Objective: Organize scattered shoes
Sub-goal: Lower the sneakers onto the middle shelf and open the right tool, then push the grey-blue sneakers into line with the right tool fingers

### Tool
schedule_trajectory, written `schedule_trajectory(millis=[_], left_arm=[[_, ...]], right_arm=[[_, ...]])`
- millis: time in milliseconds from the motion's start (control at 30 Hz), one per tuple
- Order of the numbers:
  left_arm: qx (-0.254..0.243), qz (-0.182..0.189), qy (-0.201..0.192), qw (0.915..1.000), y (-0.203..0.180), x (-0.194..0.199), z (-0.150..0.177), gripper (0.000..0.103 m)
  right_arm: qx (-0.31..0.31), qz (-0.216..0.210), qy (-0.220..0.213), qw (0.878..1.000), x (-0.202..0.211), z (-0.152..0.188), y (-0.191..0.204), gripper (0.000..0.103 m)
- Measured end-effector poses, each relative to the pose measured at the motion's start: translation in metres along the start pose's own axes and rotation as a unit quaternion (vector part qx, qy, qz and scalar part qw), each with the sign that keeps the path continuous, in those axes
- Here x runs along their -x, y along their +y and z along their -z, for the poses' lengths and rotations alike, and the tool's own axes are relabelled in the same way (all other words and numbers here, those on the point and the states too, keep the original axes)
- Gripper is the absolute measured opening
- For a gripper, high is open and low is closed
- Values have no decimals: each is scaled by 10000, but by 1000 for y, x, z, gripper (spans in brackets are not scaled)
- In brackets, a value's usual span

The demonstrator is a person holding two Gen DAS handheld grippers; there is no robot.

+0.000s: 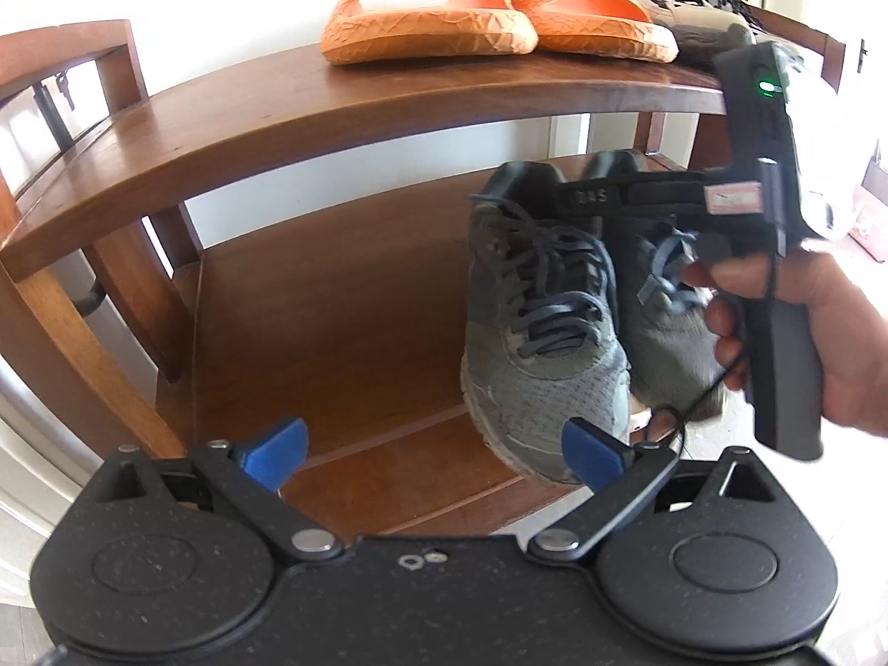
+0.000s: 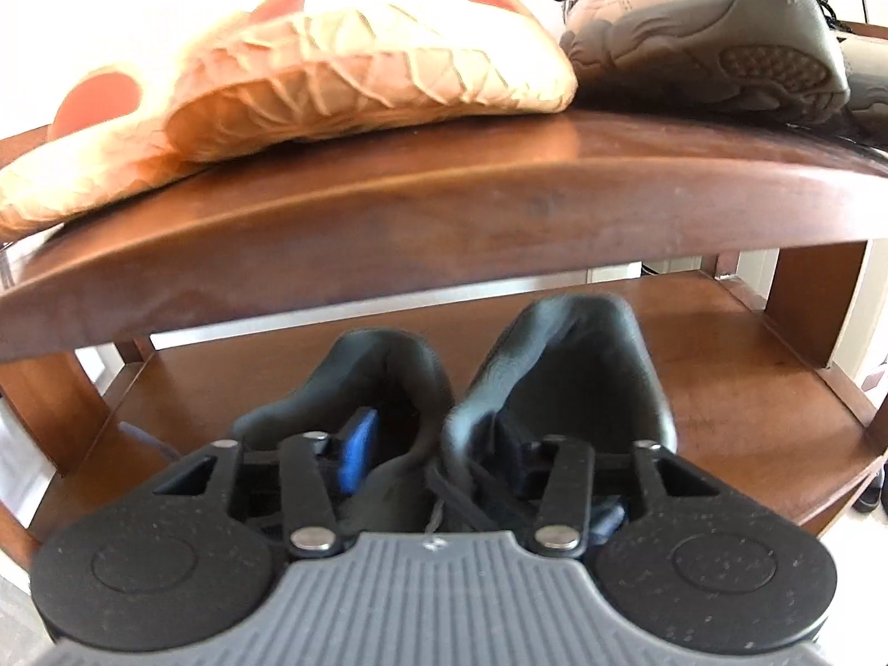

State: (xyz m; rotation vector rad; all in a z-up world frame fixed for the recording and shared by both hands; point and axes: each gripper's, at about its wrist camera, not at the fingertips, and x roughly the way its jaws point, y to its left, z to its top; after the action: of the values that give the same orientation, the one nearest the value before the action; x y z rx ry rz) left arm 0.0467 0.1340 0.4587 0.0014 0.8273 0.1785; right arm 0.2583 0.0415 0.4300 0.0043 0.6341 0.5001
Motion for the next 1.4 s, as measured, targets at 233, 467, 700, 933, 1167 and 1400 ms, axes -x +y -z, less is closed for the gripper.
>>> schedule_trajectory(millis=[233,467,700,933,1167,1400], left_arm=[[71,-5,64,10000,-1,0,5,99],[23,-17,-29,10000,0,4,4,99],[-105,-7,39,9999,-5,4,10,99],[-190,42,132,9997,-10,2,19,99],[-259,13,207,9994,-12,-6,25,99],[-246,-85,330,9991,-12,-23,30,99]], right_arm=[[274,-43,-170,9995,12,0,-2,61],[150,-35,-451,9989,60,25,-21,61],[-521,-99,-173,9984,143,42,-14,59],[-882,-194,748,9931,132,83,-17,40],[-812,257,981,9915,113,96,-7,40],[-725,442,999,9914,114,100,-2,40]])
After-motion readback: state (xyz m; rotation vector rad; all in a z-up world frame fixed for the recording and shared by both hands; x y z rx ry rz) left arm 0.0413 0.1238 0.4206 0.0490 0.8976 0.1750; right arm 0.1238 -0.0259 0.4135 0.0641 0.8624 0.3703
